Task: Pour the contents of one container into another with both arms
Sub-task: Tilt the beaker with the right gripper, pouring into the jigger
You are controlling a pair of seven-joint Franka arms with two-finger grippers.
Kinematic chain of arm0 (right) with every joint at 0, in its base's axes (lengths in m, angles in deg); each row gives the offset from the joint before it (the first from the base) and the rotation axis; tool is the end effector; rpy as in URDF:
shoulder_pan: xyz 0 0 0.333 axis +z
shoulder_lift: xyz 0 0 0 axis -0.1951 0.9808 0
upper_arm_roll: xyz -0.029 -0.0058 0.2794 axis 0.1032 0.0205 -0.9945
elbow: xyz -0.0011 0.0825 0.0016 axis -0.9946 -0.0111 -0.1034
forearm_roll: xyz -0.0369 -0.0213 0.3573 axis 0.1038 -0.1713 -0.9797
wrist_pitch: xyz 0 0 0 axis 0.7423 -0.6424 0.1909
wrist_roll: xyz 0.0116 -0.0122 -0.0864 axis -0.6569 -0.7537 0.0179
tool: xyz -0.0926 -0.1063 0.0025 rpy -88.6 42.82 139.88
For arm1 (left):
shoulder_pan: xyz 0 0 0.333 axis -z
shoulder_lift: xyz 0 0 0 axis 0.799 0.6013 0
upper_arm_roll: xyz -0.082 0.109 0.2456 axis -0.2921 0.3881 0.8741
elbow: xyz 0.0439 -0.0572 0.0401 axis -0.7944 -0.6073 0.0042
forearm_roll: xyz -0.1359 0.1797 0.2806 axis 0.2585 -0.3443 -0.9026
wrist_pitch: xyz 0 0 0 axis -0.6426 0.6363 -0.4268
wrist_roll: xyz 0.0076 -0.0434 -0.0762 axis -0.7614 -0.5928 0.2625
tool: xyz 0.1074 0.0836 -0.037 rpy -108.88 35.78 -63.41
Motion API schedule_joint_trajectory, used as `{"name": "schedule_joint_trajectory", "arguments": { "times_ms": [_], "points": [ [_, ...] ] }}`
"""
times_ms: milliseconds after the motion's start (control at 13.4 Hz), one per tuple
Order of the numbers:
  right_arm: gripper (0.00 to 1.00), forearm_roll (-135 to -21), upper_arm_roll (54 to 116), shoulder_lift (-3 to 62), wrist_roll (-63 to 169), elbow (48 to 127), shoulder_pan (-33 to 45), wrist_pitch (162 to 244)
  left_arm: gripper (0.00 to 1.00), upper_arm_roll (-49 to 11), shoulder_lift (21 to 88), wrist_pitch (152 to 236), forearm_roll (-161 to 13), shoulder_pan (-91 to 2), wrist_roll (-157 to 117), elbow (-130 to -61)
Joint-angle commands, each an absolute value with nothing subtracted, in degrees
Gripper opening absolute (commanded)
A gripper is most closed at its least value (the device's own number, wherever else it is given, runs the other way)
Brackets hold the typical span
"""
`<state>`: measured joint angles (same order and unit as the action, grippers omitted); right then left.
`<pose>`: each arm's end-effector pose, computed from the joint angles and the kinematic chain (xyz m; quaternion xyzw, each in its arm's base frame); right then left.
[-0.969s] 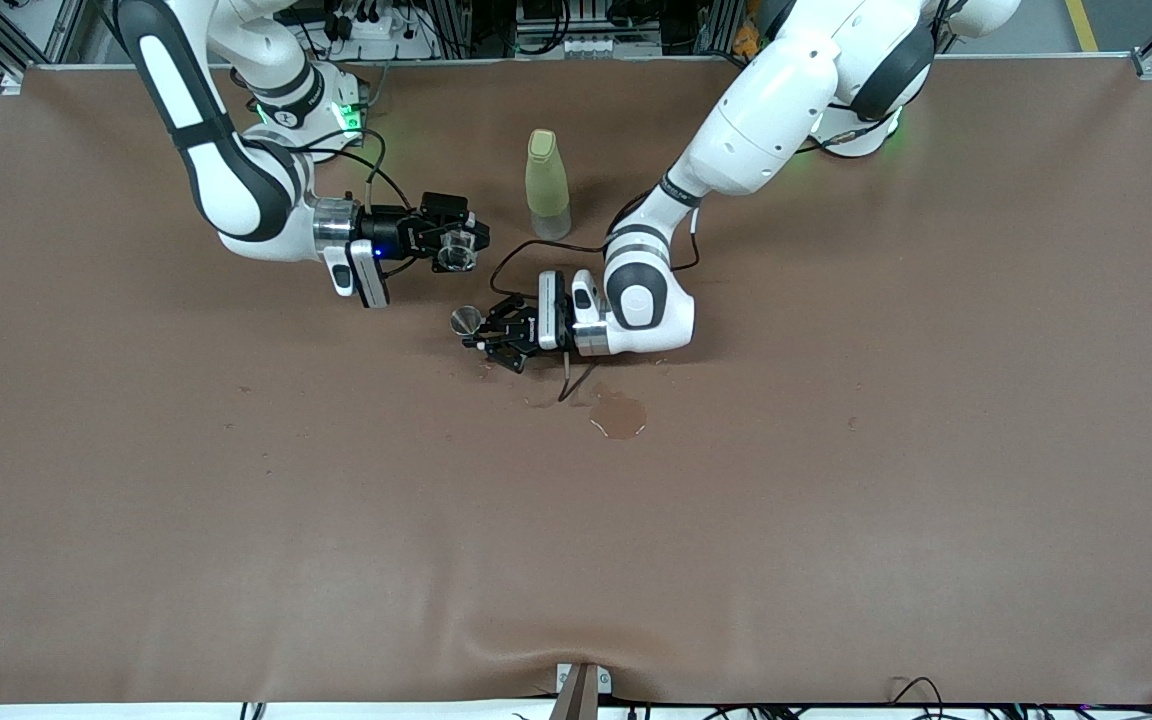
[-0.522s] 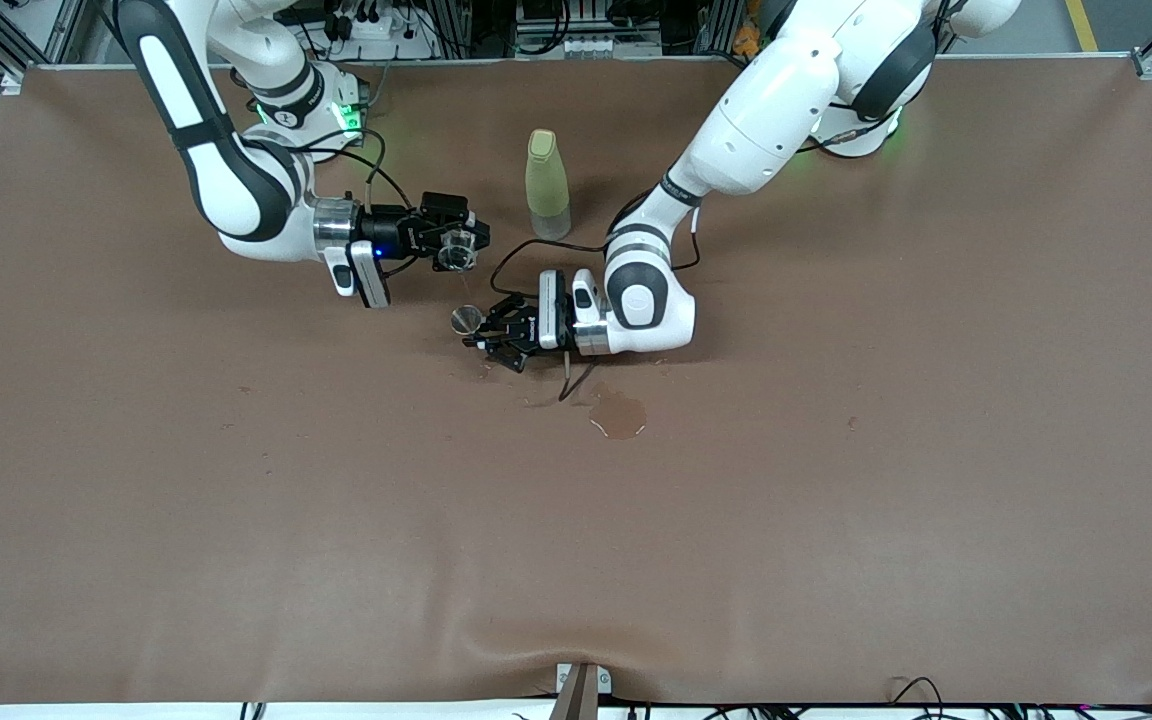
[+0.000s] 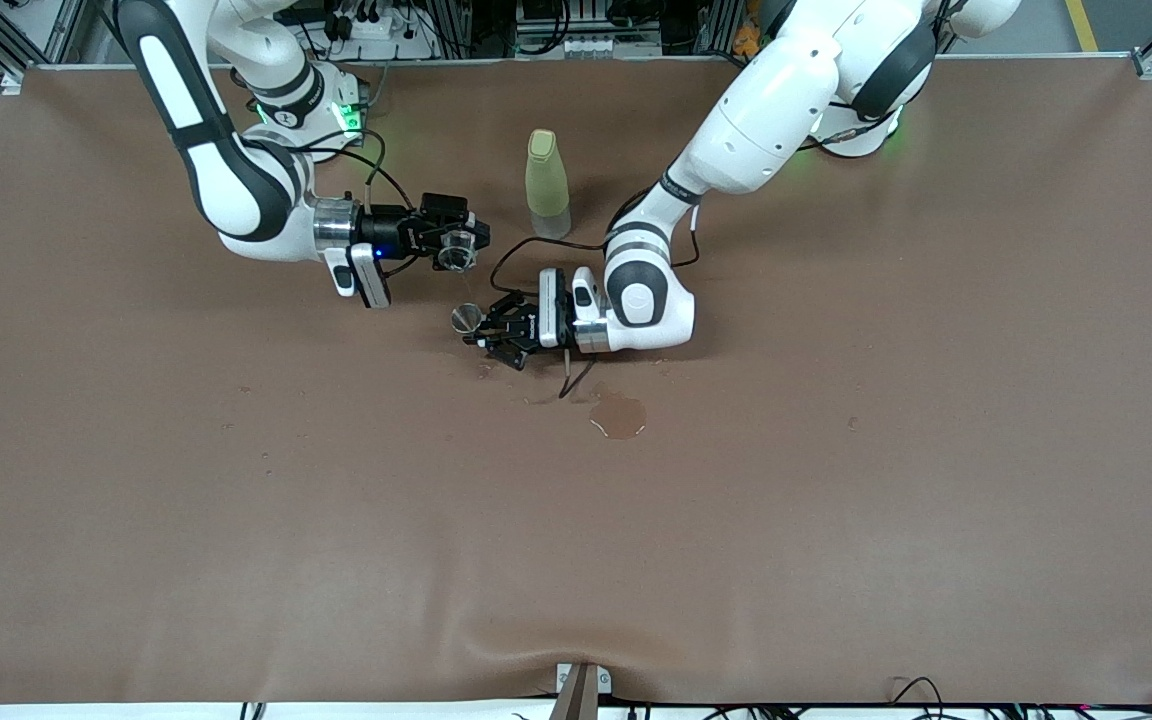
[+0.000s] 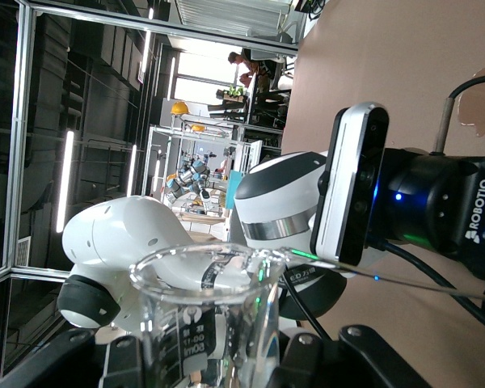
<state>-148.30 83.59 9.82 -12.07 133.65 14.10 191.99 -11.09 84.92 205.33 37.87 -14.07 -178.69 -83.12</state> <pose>0.3761 0.2632 0.2669 -0.7287 -0.0624 -0.0659 0.6788 0.4203 -0.5377 0.1028 0.5394 -0.5287 0.4588 0.4681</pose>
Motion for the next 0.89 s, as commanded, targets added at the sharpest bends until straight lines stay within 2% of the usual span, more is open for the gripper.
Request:
{"name": "schedule_joint_trajectory", "arguments": {
  "times_ms": [0, 820],
  "points": [
    [0.0, -149.36, 83.31, 8.94, -10.82, 134.07, 13.8, 191.84, 0.0, -12.18, 82.5, 204.87, 39.98, -14.98, -180.79, -86.27],
    [0.0, -150.06, 83.31, 9.03, -9.76, 133.45, 13.44, 192.19, 0.0, -12.53, 82.06, 204.87, 39.98, -15.07, -180.79, -87.85]
  ]
}}
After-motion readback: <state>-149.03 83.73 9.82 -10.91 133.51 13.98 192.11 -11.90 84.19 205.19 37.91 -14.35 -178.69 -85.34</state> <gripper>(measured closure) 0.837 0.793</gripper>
